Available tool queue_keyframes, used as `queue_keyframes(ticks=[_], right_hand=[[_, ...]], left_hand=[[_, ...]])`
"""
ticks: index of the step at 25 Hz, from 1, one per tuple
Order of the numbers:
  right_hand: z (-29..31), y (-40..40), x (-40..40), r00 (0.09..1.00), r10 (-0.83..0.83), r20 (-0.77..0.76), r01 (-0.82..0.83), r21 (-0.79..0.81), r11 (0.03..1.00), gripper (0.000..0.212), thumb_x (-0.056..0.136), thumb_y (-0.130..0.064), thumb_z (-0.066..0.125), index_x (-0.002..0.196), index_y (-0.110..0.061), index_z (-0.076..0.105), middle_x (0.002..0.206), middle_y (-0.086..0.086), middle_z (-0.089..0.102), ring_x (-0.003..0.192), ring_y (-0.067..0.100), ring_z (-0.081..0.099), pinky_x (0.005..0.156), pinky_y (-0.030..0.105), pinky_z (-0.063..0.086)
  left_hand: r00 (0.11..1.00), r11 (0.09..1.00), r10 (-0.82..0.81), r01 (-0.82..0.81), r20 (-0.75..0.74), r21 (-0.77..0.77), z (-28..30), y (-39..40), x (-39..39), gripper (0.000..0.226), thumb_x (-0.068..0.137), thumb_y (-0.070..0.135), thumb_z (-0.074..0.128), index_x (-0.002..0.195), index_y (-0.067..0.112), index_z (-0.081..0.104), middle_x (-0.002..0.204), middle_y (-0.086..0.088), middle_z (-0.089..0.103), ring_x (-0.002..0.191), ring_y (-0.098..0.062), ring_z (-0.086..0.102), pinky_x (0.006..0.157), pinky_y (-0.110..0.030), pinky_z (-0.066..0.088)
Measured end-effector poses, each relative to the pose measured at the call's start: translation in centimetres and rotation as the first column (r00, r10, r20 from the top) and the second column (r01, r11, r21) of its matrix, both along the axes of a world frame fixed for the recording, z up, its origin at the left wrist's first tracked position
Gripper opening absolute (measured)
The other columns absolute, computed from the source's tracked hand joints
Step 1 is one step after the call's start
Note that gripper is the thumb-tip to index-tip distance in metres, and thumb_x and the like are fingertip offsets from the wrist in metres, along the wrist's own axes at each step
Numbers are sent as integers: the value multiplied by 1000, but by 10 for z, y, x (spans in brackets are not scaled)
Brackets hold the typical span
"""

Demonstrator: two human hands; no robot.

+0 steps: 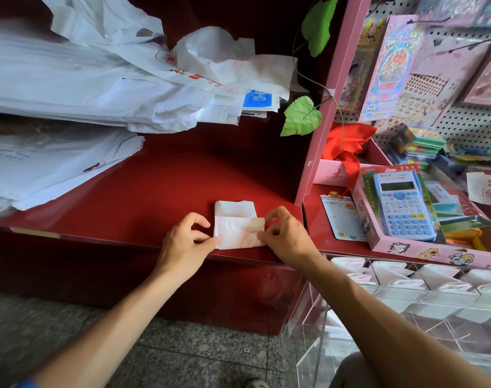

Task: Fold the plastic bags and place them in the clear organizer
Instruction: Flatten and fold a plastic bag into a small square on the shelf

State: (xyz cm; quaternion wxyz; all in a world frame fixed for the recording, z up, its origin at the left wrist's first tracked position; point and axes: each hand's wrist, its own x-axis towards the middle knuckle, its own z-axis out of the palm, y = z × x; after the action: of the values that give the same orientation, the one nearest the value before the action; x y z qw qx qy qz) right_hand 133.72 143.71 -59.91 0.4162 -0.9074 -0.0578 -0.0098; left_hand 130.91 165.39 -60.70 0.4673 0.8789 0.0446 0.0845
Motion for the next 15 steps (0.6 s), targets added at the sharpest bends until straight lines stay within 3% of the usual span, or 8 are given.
queue_keyframes(ticks=[4, 6, 9, 12, 15], right_hand=[[-1, 3, 0, 1000, -15, 9, 16, -34, 999, 24, 86, -17, 70, 101, -22, 51, 70, -5, 69, 61, 5, 60, 52, 14, 36], [-2, 2, 0, 998, 21, 57, -16, -89, 996, 27, 85, -16, 71, 106, -21, 54, 76, -6, 67, 67, 10, 60, 59, 21, 42], [-10, 1, 3, 971, 158, 180, -103, -282, 954, 32, 85, -20, 64, 117, -23, 63, 103, -6, 57, 89, 20, 58, 78, 35, 48], [-14, 2, 2, 942, 302, 148, -217, -419, 882, 45, 86, -48, 44, 123, -31, 64, 126, -10, 57, 106, 23, 55, 90, 43, 46], [-3, -1, -2, 936, 349, 46, -275, -522, 807, 70, 79, -72, 46, 136, -32, 55, 139, -13, 50, 116, 20, 44, 97, 42, 40]], left_hand=[[999, 993, -39, 37, 18, 113, -2, -1, 1, 17, 77, 28, 75, 82, 32, 59, 70, 21, 68, 67, -1, 61, 85, -39, 48], [997, 983, -60, 50, 51, 174, -5, -1, 1, 15, 74, 34, 74, 81, 36, 62, 71, 16, 65, 70, 1, 59, 89, -42, 47], [983, 959, -111, 69, 143, 275, -9, 2, -1, 30, 71, 44, 62, 100, 39, 65, 105, 19, 57, 97, -6, 54, 93, -40, 41], [968, 887, -237, 180, 83, 426, -12, 4, 0, 63, 73, 62, 45, 127, 35, 61, 138, 26, 47, 127, -6, 39, 97, -30, 23], [944, 806, -317, 219, 89, 550, -16, 7, 1, 76, 67, 72, 46, 130, 32, 61, 136, 23, 53, 128, -8, 42, 91, -31, 23]])
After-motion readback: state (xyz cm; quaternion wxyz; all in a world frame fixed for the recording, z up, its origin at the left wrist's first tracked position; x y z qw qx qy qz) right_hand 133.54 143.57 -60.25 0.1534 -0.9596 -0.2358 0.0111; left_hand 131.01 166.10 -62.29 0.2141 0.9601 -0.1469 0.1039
